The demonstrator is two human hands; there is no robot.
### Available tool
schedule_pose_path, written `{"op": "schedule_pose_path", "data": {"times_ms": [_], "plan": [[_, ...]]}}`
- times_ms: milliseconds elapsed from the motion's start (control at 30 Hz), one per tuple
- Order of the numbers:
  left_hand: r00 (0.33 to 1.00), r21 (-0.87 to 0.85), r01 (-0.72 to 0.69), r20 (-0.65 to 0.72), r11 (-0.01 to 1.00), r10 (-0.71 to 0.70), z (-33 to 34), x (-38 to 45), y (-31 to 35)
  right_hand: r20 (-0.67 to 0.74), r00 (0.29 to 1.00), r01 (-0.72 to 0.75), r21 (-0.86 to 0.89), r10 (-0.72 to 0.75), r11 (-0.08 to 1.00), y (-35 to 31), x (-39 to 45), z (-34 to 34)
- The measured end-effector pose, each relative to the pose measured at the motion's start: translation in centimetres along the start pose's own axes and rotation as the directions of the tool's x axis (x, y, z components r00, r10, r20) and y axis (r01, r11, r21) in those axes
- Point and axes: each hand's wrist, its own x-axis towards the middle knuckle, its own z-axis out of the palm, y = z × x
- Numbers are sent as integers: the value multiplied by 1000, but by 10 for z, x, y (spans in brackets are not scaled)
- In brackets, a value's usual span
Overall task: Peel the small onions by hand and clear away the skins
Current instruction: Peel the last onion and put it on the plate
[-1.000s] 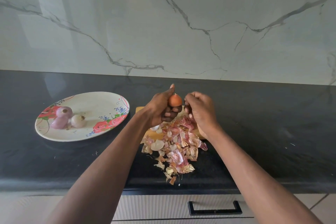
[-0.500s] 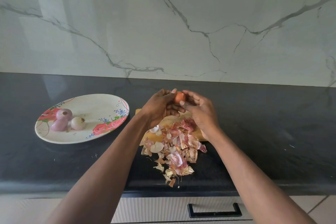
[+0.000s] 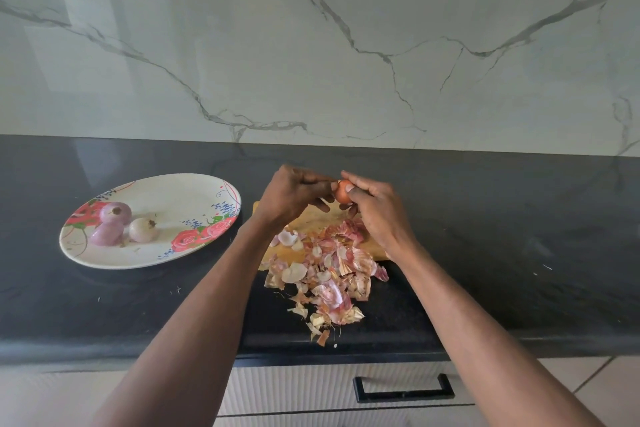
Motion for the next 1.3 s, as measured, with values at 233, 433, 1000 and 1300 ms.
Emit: {"op": "schedule_pose_path", "data": {"times_ms": [233,433,1000,1300], "plan": [[998,-12,-19,53,1000,20,-4,-3,-1,100,995,1,-135,12,991,-3,-5,-1],[996,117,-80,-30,990,84,-1,-5,-6,46,999,-8,-86,12,996,-2,-6,3],[991,0,-128,-35,992,128,0,-1,-4,14,998,-62,260,61,964,3,6,-6],[997,85,-78,-9,993,79,-6,-7,-5,30,999,-31,110,28,993,5,3,-6]]}}
